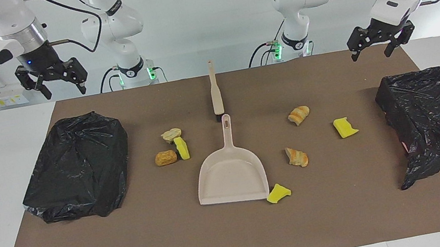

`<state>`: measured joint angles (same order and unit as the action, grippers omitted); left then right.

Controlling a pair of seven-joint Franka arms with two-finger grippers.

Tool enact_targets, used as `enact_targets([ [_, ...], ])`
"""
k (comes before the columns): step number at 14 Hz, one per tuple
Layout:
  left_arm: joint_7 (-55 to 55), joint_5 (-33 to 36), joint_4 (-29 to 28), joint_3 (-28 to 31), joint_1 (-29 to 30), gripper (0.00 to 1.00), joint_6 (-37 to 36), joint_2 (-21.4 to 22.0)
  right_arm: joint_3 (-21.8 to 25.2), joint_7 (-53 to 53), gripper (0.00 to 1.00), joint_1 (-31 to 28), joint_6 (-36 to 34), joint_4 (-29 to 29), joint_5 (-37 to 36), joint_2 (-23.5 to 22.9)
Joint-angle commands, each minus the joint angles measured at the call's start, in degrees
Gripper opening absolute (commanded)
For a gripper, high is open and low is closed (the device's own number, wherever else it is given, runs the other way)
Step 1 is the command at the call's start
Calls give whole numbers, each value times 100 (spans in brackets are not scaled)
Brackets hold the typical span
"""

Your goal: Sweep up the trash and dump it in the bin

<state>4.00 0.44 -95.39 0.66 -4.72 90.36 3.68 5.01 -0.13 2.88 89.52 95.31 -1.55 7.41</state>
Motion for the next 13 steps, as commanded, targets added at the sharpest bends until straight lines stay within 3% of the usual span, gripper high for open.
enact_targets([
  [1, 127, 70, 108, -22, 50, 100, -36, -61, -26, -189, 100, -77, -101, 22, -29, 41],
  [13, 48, 53, 55, -22, 42, 100, -36, -34, 44, -277, 100, -147, -171, 40, -20, 67],
])
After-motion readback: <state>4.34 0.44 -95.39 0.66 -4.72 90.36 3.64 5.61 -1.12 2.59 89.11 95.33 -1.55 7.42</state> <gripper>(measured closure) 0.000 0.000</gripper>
